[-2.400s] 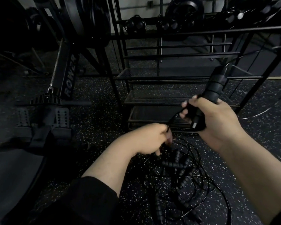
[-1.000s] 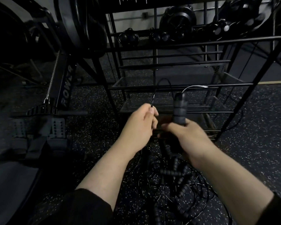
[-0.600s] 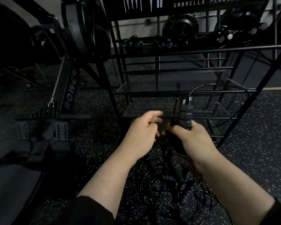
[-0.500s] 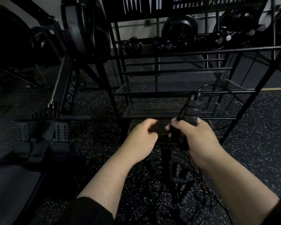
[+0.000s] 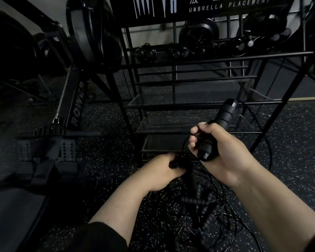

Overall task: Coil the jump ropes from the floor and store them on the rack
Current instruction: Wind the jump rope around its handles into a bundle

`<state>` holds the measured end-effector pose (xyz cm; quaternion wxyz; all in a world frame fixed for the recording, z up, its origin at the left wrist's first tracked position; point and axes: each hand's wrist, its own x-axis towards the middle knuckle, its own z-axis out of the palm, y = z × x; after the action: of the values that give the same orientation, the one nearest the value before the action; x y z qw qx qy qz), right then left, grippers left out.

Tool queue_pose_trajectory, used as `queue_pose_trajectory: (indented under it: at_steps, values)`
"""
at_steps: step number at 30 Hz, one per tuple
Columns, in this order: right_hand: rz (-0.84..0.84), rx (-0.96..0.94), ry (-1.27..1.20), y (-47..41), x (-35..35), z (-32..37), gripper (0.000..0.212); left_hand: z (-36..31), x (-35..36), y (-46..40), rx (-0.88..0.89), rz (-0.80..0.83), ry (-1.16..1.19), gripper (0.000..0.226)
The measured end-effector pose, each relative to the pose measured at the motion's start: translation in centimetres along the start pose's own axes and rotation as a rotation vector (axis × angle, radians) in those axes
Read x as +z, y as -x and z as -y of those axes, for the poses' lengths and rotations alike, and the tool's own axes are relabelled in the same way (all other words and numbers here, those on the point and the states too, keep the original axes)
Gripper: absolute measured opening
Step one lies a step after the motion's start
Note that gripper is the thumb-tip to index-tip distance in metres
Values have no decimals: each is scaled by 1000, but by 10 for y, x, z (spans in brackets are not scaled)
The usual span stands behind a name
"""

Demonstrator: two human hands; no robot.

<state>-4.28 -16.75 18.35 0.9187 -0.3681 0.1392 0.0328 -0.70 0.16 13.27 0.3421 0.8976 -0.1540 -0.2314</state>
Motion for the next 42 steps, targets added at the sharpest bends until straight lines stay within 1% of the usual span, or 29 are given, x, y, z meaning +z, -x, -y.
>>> queue_pose_trajectory:
  at_steps: [3, 5, 7, 10, 13, 14, 16, 17, 19, 22, 24, 26, 28, 31, 33, 34, 35, 37, 39, 41, 42]
  values:
    - [-8, 12, -28, 0, -1, 3, 3, -3, 1, -2, -10, -28, 34, 29]
    - [-19, 12, -21, -3, -4, 5, 3, -5, 2, -3, -19, -36, 46, 29]
    - [-42, 19, 26, -8, -9, 5, 7, -7, 2, -5, -36, -103, 69, 30]
    - [-84, 61, 159, -12, -16, 5, 13, -14, 0, -4, -33, -274, 164, 39]
    - [-158, 124, 391, -12, -24, 2, 15, -17, -6, -2, -80, -338, 286, 38]
    - [-157, 146, 466, -12, -26, 0, 18, -19, -7, 0, -111, -330, 345, 39]
    - [-139, 185, 605, -10, -26, -4, 21, -20, -7, 0, -200, -294, 543, 35]
    - [-135, 195, 670, -10, -25, -7, 20, -19, -7, 0, -237, -277, 661, 32]
    - [-113, 184, 759, -9, -23, -9, 16, -20, -8, 0, -275, -274, 836, 33]
    - [-38, 153, 813, -6, -21, -11, 21, -23, -8, 1, -266, -256, 879, 36]
    - [14, 179, 807, -4, -21, -13, 23, -24, -6, 2, -251, -249, 867, 35]
    - [48, 266, 664, -2, -20, -14, 25, -24, -4, 0, -247, -266, 859, 33]
    - [91, 336, 521, 0, -18, -12, 30, -25, -2, 1, -242, -283, 891, 31]
    - [109, 335, 495, 2, -15, -9, 34, -26, -3, 2, -252, -304, 912, 32]
    - [121, 316, 500, 1, -15, -7, 35, -24, -5, 1, -264, -325, 899, 37]
    - [144, 318, 500, 1, -15, -6, 37, -24, -6, 0, -259, -317, 958, 40]
    - [178, 331, 507, 1, -14, -6, 39, -25, -8, 0, -256, -296, 1067, 43]
    - [247, 375, 525, 3, -13, -7, 41, -27, -11, 1, -244, -202, 1266, 54]
    - [270, 404, 548, 5, -12, -10, 42, -26, -10, 2, -248, -113, 1309, 65]
    - [274, 425, 578, 6, -12, -12, 49, -27, -7, 3, -271, -80, 1304, 65]
    - [279, 444, 578, 6, -13, -12, 57, -28, -5, 3, -283, -84, 1296, 62]
